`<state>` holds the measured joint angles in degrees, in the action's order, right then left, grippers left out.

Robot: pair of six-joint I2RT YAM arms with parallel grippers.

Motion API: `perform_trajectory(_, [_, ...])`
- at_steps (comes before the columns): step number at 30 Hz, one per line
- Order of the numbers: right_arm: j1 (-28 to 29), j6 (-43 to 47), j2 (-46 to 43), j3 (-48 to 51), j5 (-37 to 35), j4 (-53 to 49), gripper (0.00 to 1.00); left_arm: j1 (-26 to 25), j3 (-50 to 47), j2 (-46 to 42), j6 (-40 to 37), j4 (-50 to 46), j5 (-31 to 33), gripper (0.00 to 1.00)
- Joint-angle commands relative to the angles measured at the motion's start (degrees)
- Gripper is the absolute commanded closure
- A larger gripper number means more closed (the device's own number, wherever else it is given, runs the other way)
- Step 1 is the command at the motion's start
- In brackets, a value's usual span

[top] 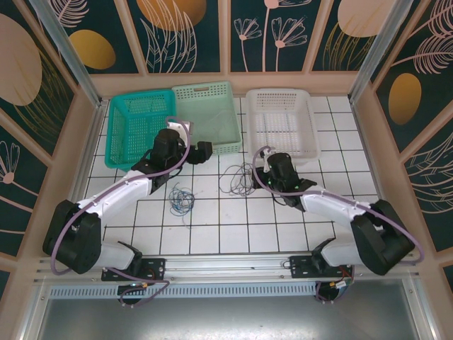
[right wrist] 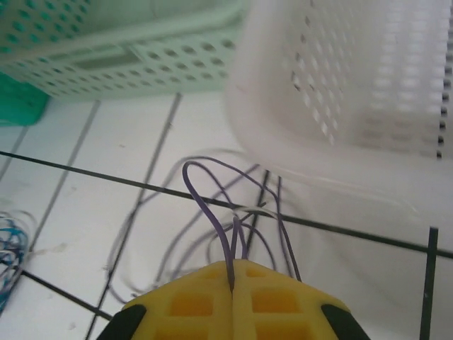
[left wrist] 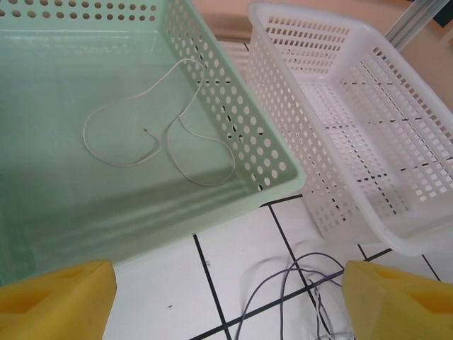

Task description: Untangle the cables

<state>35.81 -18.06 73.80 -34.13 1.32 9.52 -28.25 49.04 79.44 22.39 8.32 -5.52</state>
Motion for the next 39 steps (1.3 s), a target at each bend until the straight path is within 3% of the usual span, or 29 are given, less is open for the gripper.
perform_trajectory(1, [0.9,2.0,-5.0,0.0,-1.9,-1.7,0.98,0.0,-0.3,-0.3,-0.2,1.8,-0.6,0.17])
perform_trajectory(6, [1.1,2.8,-10.9,-0.5,-1.0,-2.7,1.00,-0.7,-0.3,0.1,-1.6,1.9,-3.4,0.19])
perform_trajectory(15, [2.2,6.7,-15.0,-4.4,3.6,-3.8,1.00,-6.3,1.8,0.1,-6.2,4.9,-10.7,0.21])
perform_trajectory(23, [2.2,6.3,-14.4,-1.8,7.3,-1.2,1.00,-8.1,2.7,3.0,-9.0,7.2,-17.9,0.22])
perform_trajectory(29, [1.7,7.4,-13.2,-0.8,9.3,-0.6,1.00,-8.6,3.7,6.8,-15.6,7.7,-25.4,0.23])
perform_trajectory(35, [1.0,8.0,-12.3,-0.2,12.2,0.0,1.00,-8.7,4.6,9.2,-22.4,7.8,-27.3,0.23])
perform_trajectory(39, [0.6,7.9,-12.6,0.4,13.2,0.5,1.00,-8.6,5.4,10.7,-24.4,7.4,-29.2,0.29])
